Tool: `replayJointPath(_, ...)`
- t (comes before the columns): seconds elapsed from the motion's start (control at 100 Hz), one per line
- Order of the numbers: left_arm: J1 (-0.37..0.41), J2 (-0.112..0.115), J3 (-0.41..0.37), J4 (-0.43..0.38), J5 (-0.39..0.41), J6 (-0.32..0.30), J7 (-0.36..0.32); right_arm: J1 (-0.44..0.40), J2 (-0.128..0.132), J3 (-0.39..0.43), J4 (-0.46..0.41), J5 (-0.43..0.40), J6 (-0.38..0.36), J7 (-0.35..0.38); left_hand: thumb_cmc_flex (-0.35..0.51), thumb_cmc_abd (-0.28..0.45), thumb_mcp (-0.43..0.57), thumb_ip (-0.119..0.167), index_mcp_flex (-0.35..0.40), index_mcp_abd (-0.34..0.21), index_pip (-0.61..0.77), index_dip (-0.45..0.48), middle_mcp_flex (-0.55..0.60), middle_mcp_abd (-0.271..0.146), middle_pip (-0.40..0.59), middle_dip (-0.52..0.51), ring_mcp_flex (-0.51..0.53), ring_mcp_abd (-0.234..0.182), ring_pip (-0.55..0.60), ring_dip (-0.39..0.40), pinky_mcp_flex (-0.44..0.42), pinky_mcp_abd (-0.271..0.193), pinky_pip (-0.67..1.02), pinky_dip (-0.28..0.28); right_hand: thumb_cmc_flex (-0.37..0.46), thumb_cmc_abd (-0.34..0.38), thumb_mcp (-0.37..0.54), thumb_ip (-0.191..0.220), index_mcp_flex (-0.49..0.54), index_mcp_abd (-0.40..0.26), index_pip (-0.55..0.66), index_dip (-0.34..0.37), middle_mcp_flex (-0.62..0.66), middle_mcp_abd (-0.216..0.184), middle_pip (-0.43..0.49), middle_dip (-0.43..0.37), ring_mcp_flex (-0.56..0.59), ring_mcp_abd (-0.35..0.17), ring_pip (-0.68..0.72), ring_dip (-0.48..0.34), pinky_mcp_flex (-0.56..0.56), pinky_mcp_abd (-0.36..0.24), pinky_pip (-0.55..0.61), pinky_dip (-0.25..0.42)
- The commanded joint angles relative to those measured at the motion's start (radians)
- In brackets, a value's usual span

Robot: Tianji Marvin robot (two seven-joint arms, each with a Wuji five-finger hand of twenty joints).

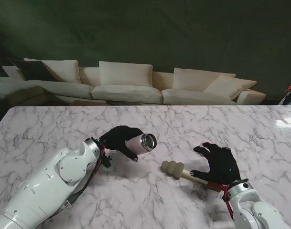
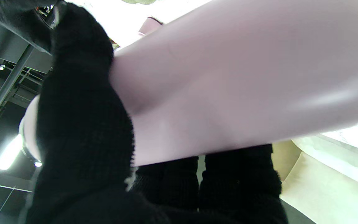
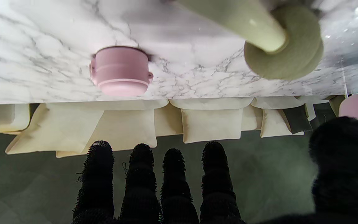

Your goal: Clean the thermos with cup brush

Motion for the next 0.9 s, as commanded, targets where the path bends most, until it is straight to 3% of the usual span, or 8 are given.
replayJointPath(0.0, -0.002, 0.000, -0.001, -0.006, -0.001, -0.002, -0.009, -0.017, -0.005, -0.013, 0.018, -0.006, 0.016, 0.005, 0.238, 0.512, 0.456, 0.007, 0.072, -0.130, 0.111, 0.036, 0.002, -0.074, 0.069, 0.006, 0.065, -0.072, 0.157, 0.051, 0.025, -0.130, 0.075, 0.029, 0.017, 0.031, -0.013, 0.034, 0.010, 0.031, -0.005, 0.022, 0.010, 0.018, 0.022, 0.010, 0.011, 0.012, 0.011, 0.020, -0.008, 0.026, 0.009, 0.000)
replayJointPath(0.49, 0.005, 0.001, -0.008, -0.010, 0.011, -0.008, 0.000, -0.034, 0.000, -0.056, 0.072, -0.025, 0.119, 0.012, 0.238, 0.514, 0.456, 0.005, 0.071, -0.127, 0.110, 0.037, -0.001, -0.074, 0.069, 0.005, 0.064, -0.071, 0.157, 0.050, 0.024, -0.130, 0.075, 0.029, 0.018, 0.031, -0.019, 0.035, 0.025, 0.035, 0.007, 0.044, 0.001, 0.018, 0.031, 0.014, 0.002, 0.011, 0.019, 0.022, -0.018, 0.032, 0.005, -0.007)
replayJointPath(0.89, 0.000, -0.004, 0.005, 0.002, 0.013, -0.007, 0.014, 0.011, 0.000, -0.118, 0.137, -0.004, 0.159, 0.004, 0.238, 0.517, 0.455, 0.005, 0.070, -0.125, 0.110, 0.038, -0.001, -0.072, 0.070, 0.005, 0.062, -0.071, 0.155, 0.050, 0.021, -0.131, 0.073, 0.029, 0.049, 0.022, -0.016, 0.034, 0.052, 0.025, 0.049, 0.073, -0.008, 0.025, 0.049, 0.021, 0.012, 0.010, 0.037, 0.026, -0.009, 0.029, 0.019, -0.004)
